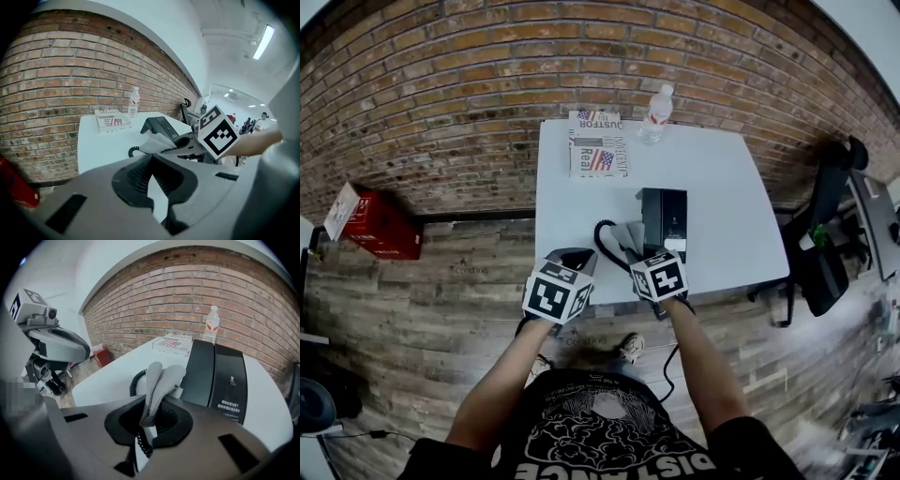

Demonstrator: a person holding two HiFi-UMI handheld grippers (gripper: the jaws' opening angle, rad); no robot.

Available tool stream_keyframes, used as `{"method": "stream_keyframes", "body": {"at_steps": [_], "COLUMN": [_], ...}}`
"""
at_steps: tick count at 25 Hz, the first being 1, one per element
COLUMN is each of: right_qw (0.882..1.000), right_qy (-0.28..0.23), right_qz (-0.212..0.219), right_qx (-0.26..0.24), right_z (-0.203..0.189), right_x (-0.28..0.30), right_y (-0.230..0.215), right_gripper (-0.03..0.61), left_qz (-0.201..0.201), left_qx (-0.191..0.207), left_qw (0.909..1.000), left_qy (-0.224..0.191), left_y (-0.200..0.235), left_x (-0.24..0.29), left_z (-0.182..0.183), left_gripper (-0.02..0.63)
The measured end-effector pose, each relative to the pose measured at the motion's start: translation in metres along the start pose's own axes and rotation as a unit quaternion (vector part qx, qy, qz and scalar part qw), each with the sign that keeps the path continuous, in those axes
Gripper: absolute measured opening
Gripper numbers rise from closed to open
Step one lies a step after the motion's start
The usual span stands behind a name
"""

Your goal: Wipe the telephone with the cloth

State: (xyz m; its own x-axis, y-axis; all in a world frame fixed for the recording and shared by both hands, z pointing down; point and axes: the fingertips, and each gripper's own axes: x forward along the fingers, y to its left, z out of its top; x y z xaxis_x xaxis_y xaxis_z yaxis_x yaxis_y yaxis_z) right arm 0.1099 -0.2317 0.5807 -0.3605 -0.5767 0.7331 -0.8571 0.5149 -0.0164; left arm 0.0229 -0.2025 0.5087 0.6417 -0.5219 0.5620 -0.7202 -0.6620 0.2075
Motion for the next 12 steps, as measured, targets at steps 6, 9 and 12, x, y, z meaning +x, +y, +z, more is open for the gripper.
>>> {"method": "stream_keyframes", "body": {"at_steps": [6,9,12], "right_qw": [1.000,1.000,1.000], "right_qy": [0.005,0.009,0.011], "right_qz": [0.009,0.019,0.021], "right_qx": [0.009,0.012,0.011], "right_z": [-0.013,-0.020,-0.024], "right_x": [-0.002,-0.001,-0.003], "right_y": [0.008,0.015,0.016], "right_gripper": [0.011,0.011,0.011], "left_qz": [-0.008,-0.011,-0.012], "left_qx": [0.000,0.002,0.003], "left_qw": [1.0000,0.9999,0.9999], "left_qy": [0.004,0.006,0.009], "left_y": [-0.004,-0.007,-0.011], "left_x": [0.004,0.005,0.009], "left_z": [-0.003,-0.005,-0.005], "left_gripper": [0.006,0.006,0.006]}}
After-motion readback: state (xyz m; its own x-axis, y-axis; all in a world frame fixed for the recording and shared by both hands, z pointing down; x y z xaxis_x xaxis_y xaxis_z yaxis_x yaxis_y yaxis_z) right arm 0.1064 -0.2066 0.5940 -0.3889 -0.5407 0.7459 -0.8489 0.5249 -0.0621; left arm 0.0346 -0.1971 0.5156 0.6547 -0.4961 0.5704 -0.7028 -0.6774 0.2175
